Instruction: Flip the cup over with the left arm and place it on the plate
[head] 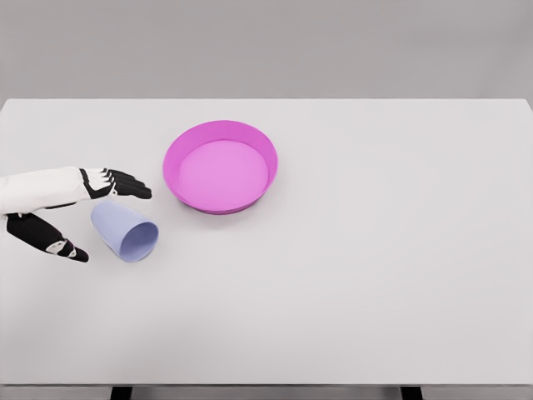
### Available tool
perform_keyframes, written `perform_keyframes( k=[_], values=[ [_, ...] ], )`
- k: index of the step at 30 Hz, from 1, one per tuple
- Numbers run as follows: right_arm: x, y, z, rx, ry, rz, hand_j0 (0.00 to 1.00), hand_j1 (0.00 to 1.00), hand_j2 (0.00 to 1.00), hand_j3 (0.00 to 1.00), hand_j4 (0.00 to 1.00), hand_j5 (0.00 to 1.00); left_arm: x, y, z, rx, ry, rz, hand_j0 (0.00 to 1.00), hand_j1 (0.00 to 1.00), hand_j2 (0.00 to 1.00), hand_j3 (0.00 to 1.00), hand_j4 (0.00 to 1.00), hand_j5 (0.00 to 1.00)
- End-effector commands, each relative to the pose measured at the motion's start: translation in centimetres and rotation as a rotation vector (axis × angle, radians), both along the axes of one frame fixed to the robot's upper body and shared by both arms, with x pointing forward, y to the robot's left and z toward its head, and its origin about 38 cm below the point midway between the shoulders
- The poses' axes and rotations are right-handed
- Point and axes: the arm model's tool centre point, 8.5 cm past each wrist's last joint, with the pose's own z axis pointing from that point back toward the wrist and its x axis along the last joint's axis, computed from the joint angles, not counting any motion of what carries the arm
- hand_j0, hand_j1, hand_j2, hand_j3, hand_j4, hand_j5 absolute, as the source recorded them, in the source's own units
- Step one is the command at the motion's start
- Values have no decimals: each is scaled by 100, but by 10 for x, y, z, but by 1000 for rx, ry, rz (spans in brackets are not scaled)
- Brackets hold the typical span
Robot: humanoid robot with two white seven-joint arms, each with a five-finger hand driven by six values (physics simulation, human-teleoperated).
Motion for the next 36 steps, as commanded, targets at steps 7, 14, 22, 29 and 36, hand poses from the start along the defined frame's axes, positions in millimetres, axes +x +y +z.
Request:
perform_keyframes(
  k=[7,14,22,29,36],
  values=[
    [0,0,0,0,-1,-5,100,100,100,100,100,100,16,5,-22,62,-24,40,100,100,100,100,100,100],
    [-1,0,0,0,1,-5,100,100,100,100,100,100,34,16,-55,119,1,102,100,100,100,100,100,100],
    [0,0,0,0,-1,-5,100,100,100,100,100,100,38,13,-79,114,55,111,100,100,100,100,100,100],
    [0,0,0,0,-1,-5,100,100,100,100,100,100,45,13,-89,137,53,125,100,100,100,100,100,100],
    [0,0,0,0,-1,-5,100,100,100,100,100,100,45,11,-90,140,55,120,100,100,100,100,100,100]
  ],
)
